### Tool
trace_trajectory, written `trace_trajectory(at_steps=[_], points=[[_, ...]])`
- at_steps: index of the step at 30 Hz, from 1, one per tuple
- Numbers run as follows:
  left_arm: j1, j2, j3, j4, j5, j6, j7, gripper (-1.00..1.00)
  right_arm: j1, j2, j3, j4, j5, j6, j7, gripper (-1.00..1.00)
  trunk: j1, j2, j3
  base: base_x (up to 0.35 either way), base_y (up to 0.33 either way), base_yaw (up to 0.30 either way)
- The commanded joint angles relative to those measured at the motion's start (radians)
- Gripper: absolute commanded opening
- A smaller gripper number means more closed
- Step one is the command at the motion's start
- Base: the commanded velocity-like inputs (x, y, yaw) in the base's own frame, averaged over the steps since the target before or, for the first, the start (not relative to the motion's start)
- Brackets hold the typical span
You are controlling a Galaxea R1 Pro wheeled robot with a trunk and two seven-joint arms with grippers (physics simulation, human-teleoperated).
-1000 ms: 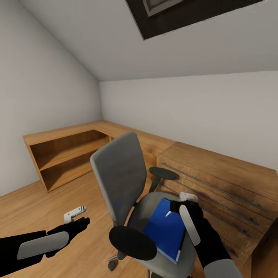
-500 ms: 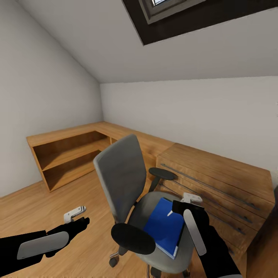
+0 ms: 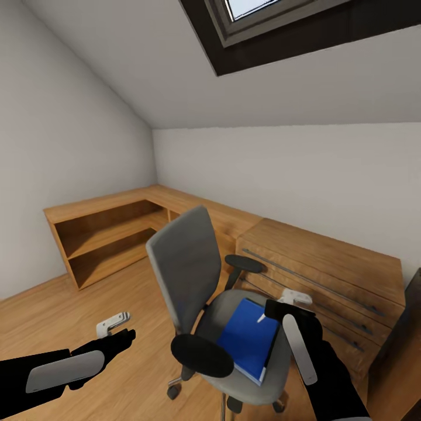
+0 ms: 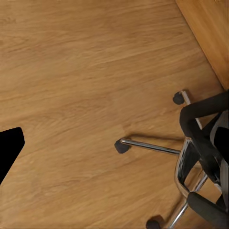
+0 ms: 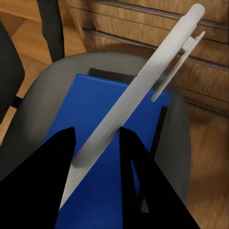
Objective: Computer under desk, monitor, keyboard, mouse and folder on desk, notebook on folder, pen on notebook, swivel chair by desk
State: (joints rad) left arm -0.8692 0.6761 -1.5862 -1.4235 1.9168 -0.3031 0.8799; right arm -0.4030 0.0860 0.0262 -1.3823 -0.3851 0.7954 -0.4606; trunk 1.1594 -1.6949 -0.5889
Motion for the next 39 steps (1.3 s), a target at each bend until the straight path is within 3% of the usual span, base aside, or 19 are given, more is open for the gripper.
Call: trace_trajectory(at_steps=[1, 15, 26, 30, 33, 35, 36, 39], points=[[-0.002, 0.0, -0.003, -0.002, 0.005, -0.019, 0.002, 1.0, -0.001, -0.005, -0.001, -0.001, -0.008, 0.0, -0.01, -1.0, -0.004, 0.007, 0.002, -0.016, 0.0, 0.0], [-0.002, 0.0, -0.008, -0.002, 0.006, -0.033, 0.002, 1.0, 0.0, -0.009, -0.002, -0.001, -0.009, -0.006, -0.01, -1.0, -0.058, 0.105, 0.046, -0.291, 0.0, 0.0], [-0.002, -0.003, -0.011, 0.008, 0.007, -0.031, 0.001, 1.0, 0.0, -0.009, -0.002, -0.004, -0.006, -0.007, -0.01, -1.0, -0.1, 0.182, 0.08, -0.035, 0.0, 0.0], [-0.002, -0.034, -0.021, 0.075, 0.008, -0.029, -0.004, 1.0, 0.0, -0.009, -0.002, -0.004, -0.006, -0.007, -0.009, -1.0, -0.115, 0.21, 0.093, -0.001, 0.0, 0.0], [-0.002, -0.09, -0.025, 0.183, 0.01, -0.028, -0.007, 1.0, -0.001, -0.009, -0.002, -0.005, -0.006, -0.007, -0.009, -1.0, -0.127, 0.231, 0.102, 0.0, 0.0, 0.0], [-0.002, -0.11, -0.03, 0.227, 0.014, -0.028, -0.007, 1.0, -0.001, -0.009, -0.002, -0.006, -0.006, -0.007, -0.009, -1.0, -0.134, 0.245, 0.109, 0.0, 0.0, 0.0], [-0.002, -0.133, -0.052, 0.285, 0.028, -0.027, -0.008, 1.0, 0.0, -0.009, -0.002, -0.01, -0.006, -0.007, -0.009, -1.0, -0.138, 0.252, 0.112, 0.0, 0.0, 0.0], [-0.002, -0.158, -0.112, 0.353, 0.075, -0.027, -0.01, 1.0, -0.001, -0.009, -0.002, -0.017, -0.006, -0.007, -0.009, -1.0, -0.15, 0.273, 0.121, 0.0, 0.0, 0.0]])
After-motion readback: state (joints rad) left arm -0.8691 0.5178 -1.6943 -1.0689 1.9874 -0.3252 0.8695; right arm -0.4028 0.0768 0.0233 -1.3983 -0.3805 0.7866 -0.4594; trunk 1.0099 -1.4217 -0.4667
